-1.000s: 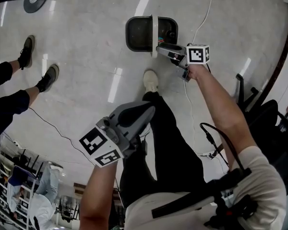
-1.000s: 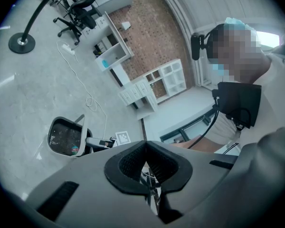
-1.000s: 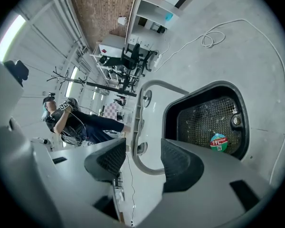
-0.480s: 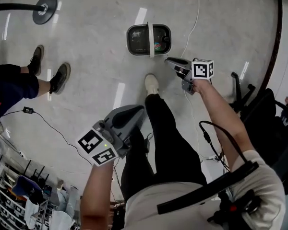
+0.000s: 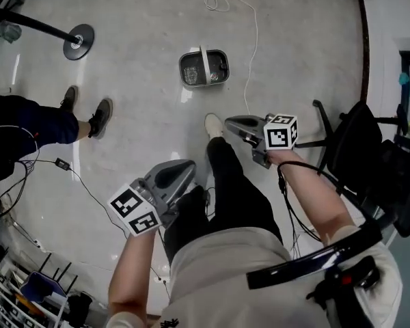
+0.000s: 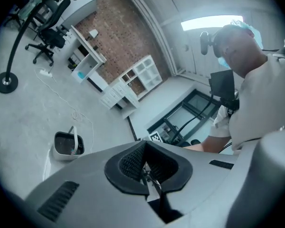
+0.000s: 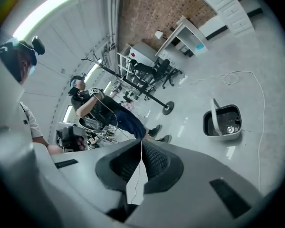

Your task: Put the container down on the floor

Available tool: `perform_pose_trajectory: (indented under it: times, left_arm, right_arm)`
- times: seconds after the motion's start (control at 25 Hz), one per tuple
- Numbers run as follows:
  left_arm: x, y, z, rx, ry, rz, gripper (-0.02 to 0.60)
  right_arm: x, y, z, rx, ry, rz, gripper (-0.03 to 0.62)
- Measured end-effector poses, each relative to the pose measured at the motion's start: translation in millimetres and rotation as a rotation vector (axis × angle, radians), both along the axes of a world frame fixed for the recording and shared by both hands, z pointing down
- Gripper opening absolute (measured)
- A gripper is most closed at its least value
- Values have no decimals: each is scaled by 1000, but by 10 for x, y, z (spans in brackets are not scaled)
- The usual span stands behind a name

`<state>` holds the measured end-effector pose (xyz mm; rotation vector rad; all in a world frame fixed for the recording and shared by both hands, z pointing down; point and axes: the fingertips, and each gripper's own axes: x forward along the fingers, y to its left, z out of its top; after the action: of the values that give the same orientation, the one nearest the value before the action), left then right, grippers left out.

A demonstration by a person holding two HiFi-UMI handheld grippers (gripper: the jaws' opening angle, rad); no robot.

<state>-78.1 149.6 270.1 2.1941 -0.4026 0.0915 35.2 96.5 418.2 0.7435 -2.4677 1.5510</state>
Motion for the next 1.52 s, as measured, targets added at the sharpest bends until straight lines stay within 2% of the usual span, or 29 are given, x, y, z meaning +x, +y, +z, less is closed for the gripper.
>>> perform_pose_trajectory:
  times: [0.32,0.68,0.92,1.12,1.52]
  left_arm:
    - [-492,776,-927,111,-10,25,11]
    - [-606,1504,-1566,250,-11,1,11]
    - [-656,1762,-1734,253,36,-2,11]
    - [-773,1808,-1742,298,-1,-3,11]
    - [-914,1777,-1721,299,8,-54,11]
  right_arm:
    - [-628,950,-1536,163,-38,4,18]
    - [-967,1898,-2492,303,-64,-5,18]
    - [-1165,2216,-2739,347,-57,-52,18]
    - [-1341,2299,-2876,394,-36,-88,17]
    - [-1457,2243,-2997,436,-30,-137,17]
